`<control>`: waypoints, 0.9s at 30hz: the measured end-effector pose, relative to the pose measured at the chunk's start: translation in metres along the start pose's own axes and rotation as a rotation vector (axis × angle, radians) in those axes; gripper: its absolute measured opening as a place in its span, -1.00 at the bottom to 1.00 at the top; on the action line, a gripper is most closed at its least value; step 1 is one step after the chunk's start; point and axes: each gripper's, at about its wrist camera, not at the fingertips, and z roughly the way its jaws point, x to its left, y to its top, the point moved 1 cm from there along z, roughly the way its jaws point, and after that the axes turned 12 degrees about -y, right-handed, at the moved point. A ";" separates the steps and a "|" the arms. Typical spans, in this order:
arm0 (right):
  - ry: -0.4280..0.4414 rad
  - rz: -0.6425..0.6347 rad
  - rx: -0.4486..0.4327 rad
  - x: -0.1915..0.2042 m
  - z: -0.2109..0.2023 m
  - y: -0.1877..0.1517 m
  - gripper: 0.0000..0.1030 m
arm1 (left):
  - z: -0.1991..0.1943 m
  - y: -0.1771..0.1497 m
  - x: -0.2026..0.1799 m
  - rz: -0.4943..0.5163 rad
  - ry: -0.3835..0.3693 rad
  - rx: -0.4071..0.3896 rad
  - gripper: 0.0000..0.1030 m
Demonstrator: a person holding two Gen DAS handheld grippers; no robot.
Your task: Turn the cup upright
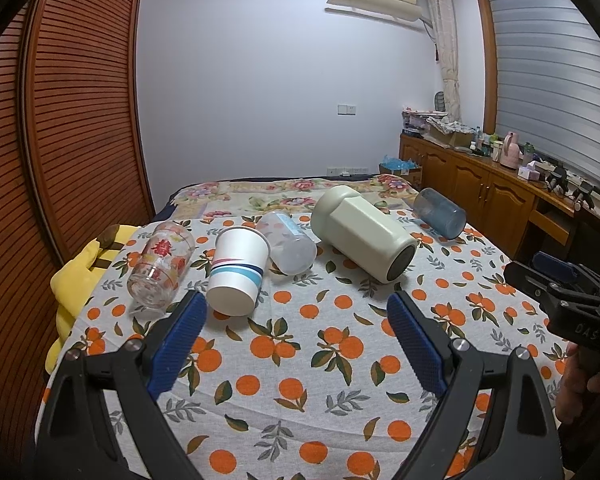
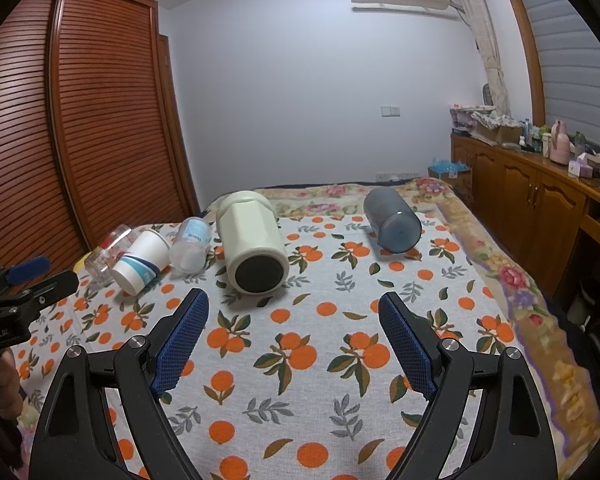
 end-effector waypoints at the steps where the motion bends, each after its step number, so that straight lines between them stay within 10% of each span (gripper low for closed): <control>1: 0.000 0.001 0.000 0.000 0.000 0.000 0.72 | 0.000 0.001 -0.001 0.000 -0.001 0.000 0.79; 27: 0.001 0.000 -0.003 -0.001 -0.001 0.000 0.72 | -0.001 0.005 -0.005 0.005 -0.002 -0.004 0.79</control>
